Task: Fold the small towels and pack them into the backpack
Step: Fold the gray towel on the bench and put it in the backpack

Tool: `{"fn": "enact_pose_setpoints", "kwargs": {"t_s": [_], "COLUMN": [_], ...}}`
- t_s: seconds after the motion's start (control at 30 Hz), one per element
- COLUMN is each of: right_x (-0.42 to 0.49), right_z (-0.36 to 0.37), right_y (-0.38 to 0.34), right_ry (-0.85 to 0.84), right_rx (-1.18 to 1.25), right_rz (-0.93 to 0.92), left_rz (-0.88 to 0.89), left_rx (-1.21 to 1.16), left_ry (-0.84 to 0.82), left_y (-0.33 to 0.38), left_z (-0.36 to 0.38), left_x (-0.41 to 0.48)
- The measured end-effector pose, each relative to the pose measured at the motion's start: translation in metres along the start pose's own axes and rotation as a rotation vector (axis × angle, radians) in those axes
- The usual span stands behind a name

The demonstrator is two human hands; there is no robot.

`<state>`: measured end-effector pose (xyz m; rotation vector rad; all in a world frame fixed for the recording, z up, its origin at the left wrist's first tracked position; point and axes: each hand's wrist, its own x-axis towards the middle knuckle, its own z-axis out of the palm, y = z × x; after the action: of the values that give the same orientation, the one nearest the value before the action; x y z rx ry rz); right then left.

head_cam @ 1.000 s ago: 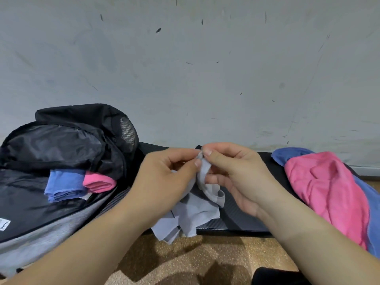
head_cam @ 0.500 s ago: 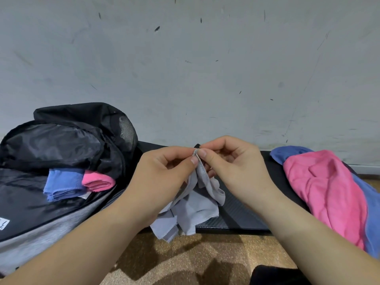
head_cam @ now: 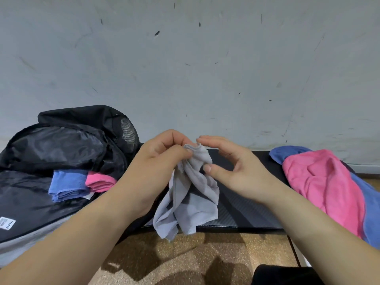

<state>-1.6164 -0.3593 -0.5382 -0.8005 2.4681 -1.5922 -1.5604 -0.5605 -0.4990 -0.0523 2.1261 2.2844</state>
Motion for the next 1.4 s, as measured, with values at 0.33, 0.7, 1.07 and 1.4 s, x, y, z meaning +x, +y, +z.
{"fn": "enact_pose_setpoints", "kwargs": {"t_s": [0.33, 0.7, 1.07, 1.4], "right_x": [-0.031, -0.044, -0.028, -0.05], "right_z": [-0.01, -0.035, -0.057, -0.077], "right_y": [-0.033, 0.018, 0.04, 0.016], "right_ry": [-0.159, -0.212, 0.27, 0.366], "right_rx": [0.018, -0.182, 0.368, 0.496], "right_rz": [0.031, 0.234, 0.378, 0.334], "left_rz": [0.078, 0.0, -0.014, -0.015], "left_rx": [-0.281, 0.017, 0.287, 0.269], "left_ry": [0.008, 0.342, 0.476, 0.301], "left_y": [0.028, 0.012, -0.017, -0.014], "left_z": [-0.021, -0.038, -0.058, -0.041], "left_x": [-0.026, -0.015, 0.018, 0.009]}}
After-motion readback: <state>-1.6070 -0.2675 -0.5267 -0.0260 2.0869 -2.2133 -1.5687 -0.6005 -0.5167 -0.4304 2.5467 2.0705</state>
